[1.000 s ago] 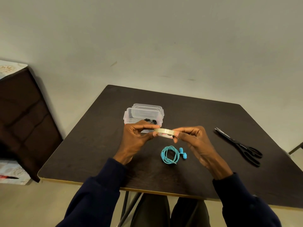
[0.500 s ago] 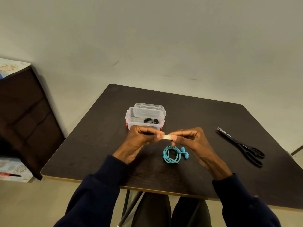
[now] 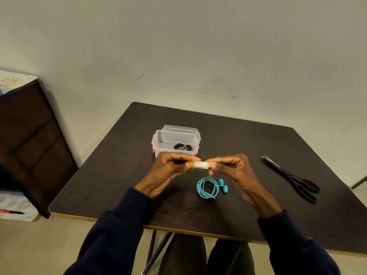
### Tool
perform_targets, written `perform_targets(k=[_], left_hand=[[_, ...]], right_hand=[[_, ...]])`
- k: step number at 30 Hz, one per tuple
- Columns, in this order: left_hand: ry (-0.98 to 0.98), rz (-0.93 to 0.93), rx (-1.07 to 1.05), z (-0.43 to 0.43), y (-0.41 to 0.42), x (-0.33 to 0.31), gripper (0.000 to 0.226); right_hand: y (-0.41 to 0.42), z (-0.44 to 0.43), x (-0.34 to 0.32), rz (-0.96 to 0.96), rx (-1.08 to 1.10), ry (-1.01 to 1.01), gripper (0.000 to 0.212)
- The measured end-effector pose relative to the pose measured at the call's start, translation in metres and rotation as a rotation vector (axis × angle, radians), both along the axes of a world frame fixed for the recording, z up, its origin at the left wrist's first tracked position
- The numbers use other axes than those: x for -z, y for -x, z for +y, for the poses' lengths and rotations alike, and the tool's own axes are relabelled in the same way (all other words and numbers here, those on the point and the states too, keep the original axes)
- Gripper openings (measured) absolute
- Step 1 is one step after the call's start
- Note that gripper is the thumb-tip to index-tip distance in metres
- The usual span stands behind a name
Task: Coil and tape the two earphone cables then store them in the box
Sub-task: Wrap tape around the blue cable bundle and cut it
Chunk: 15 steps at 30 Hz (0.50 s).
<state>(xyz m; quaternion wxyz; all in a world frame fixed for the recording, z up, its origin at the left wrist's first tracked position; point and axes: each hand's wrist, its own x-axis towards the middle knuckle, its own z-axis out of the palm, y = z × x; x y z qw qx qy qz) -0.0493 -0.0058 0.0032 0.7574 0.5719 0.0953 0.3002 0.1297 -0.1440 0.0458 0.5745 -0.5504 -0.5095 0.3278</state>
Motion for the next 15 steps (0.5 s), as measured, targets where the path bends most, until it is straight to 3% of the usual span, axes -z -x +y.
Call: perform_targets(k=[6,9,15], left_hand=[[-0.462,-0.029,-0.337,-0.006,-0.013,-0.004,0.024],[-0.402,-0.069,-0.399,-0.003,-0.014,0.0,0.024],[-0.193,-0.124,-0.308,-0.001,-0.011,0.005,0.027]], right_hand=[[0.002,0.0,-0.004,-0.022,0.019,-0.025,0.018],[0.004,0.001,-0.007,0.01,-0.023,-0.002,0.017],[0.003,0.0,-0.01,0.051,-0.142,0.061,0.024]])
